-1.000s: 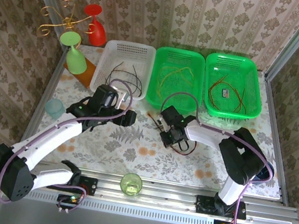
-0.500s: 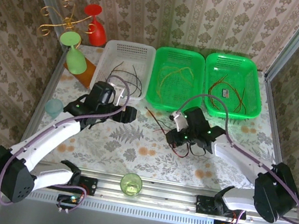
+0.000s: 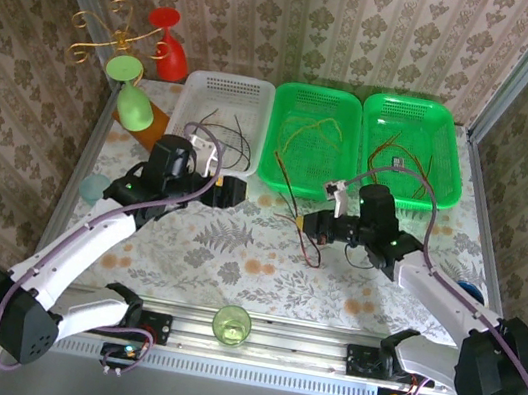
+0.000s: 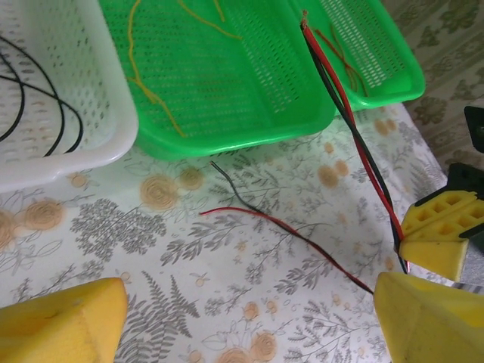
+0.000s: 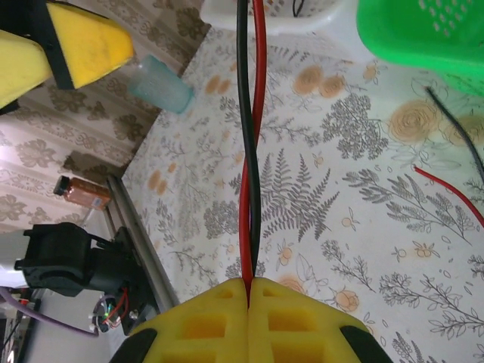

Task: Untangle the cables

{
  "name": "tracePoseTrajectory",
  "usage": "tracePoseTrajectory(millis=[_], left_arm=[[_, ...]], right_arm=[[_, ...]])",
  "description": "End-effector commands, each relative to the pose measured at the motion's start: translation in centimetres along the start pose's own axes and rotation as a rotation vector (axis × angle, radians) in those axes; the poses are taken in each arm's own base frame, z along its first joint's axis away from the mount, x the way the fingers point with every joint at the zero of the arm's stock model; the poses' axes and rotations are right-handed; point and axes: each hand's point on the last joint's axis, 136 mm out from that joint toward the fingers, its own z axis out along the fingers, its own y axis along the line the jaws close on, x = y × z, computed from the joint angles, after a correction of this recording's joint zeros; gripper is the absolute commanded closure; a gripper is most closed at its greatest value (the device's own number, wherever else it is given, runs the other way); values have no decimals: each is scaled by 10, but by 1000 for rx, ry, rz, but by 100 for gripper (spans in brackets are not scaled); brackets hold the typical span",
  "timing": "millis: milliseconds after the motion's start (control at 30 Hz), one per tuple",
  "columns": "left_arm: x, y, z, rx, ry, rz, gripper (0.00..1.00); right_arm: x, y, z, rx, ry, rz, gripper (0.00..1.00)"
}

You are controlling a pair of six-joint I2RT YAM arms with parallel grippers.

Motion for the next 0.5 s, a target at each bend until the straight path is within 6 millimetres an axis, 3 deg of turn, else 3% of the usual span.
tracePoseTrajectory(millis=[0,167,467], left_arm=[[-18,-27,-4,139,-67,-8,18],[-27,-51,3,289,-104,-21,23],[-28,-65,24,371,-99,-49,24]], right_arm=[[-9,13,-5,-48,-25,-13,100],[-14,14,-7,-46,-57,-14,100],[-18,19,-11,-54,-80,-23,100]])
